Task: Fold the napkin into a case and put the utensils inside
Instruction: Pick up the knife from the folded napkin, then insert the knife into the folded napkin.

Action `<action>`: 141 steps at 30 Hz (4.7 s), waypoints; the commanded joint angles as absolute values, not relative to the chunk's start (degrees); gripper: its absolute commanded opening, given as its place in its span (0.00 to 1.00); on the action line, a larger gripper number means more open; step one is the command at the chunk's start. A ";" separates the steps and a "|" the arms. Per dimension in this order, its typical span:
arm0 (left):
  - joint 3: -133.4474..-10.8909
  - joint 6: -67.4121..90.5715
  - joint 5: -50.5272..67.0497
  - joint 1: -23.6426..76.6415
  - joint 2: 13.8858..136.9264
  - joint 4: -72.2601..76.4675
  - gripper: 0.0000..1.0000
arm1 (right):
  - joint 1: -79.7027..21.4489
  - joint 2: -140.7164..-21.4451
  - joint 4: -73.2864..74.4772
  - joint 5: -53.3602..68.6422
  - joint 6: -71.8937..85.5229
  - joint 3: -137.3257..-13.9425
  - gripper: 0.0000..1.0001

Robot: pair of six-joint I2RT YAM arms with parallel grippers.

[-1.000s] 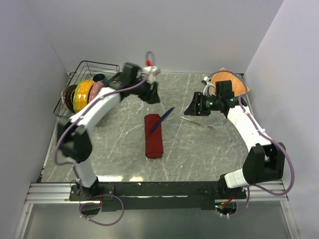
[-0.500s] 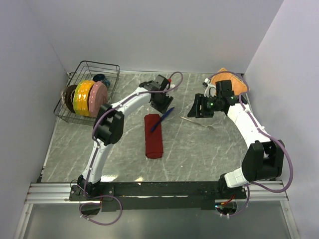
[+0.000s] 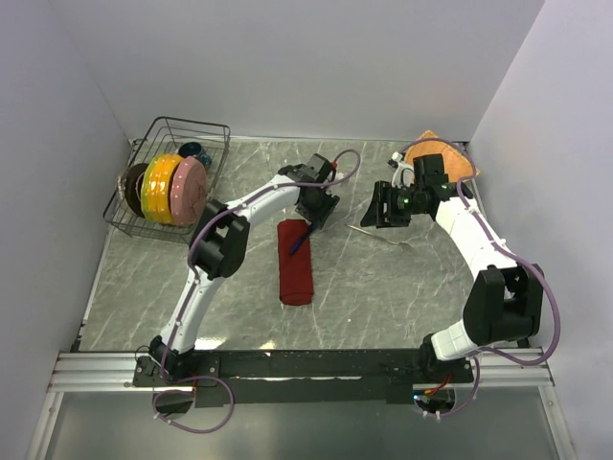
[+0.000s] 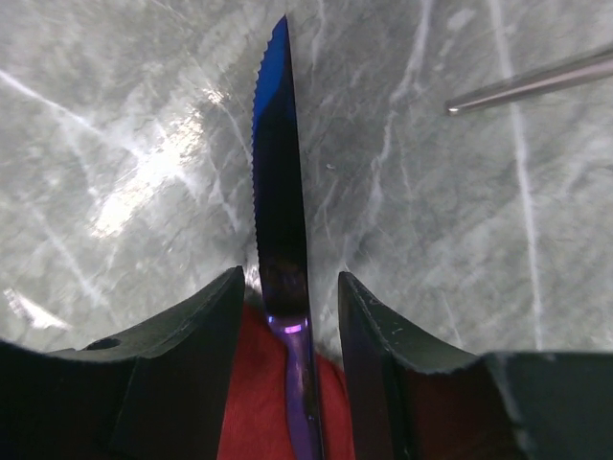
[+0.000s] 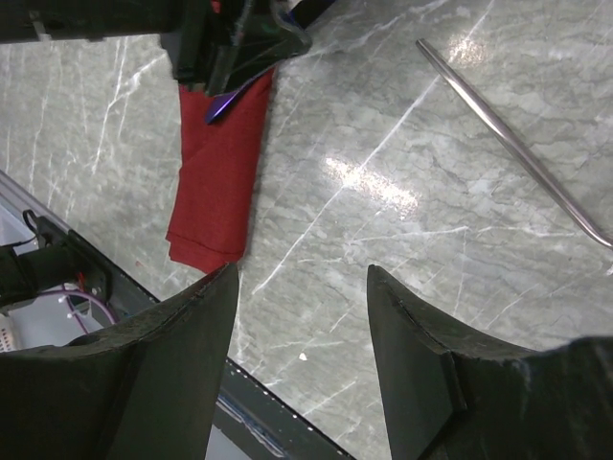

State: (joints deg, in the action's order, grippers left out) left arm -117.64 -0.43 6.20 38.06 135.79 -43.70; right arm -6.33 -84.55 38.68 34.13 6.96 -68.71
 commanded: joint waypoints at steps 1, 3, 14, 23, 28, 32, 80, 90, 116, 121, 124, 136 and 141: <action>-119.71 -0.44 5.80 38.32 137.28 -42.10 0.48 | -5.63 -84.55 39.37 35.24 6.15 -72.07 0.64; -120.06 -0.44 5.63 38.32 137.90 -42.19 0.45 | -5.45 -84.55 39.55 35.33 6.15 -72.07 0.64; -126.63 2.98 3.70 37.80 135.37 -44.38 0.01 | -5.45 -84.99 38.15 36.82 6.42 -71.19 0.62; -118.08 15.54 -0.89 34.37 114.73 -43.33 0.01 | -7.99 -85.78 30.94 39.38 10.10 -66.71 0.59; -105.93 29.23 -4.99 33.31 108.20 -44.22 0.01 | -10.81 -87.45 26.73 39.29 12.21 -66.71 0.58; -91.79 36.03 -5.63 31.29 100.92 -33.69 0.01 | -13.36 -89.82 24.00 39.03 14.15 -67.85 0.57; -81.30 37.36 -27.77 37.62 109.95 -19.16 0.01 | -16.70 -94.75 16.43 37.71 18.81 -65.04 0.53; -81.12 39.10 -24.96 37.70 110.30 -22.05 0.01 | -16.61 -94.48 16.26 37.79 18.72 -64.60 0.54; -78.23 43.68 -20.83 40.16 106.61 -29.36 0.01 | -16.70 -94.40 14.77 37.62 19.60 -63.46 0.54; -76.99 43.77 -19.69 40.52 105.91 -29.79 0.01 | -16.70 -94.39 14.50 37.35 19.69 -63.02 0.54; -76.38 44.03 -18.64 40.69 105.47 -30.06 0.01 | -16.79 -94.48 14.50 37.35 19.60 -63.28 0.54; -75.24 45.00 -15.30 41.66 104.41 -32.52 0.01 | -16.79 -94.04 14.06 36.65 19.34 -62.75 0.54; -73.65 45.35 -14.68 41.84 104.68 -33.31 0.01 | -16.79 -93.60 14.15 36.48 19.16 -62.49 0.54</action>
State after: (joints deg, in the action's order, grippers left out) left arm -74.56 43.92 -16.27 41.34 107.48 -31.46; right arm -16.38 -96.03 15.97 37.21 19.68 -63.20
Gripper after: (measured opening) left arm 0.090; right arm 0.539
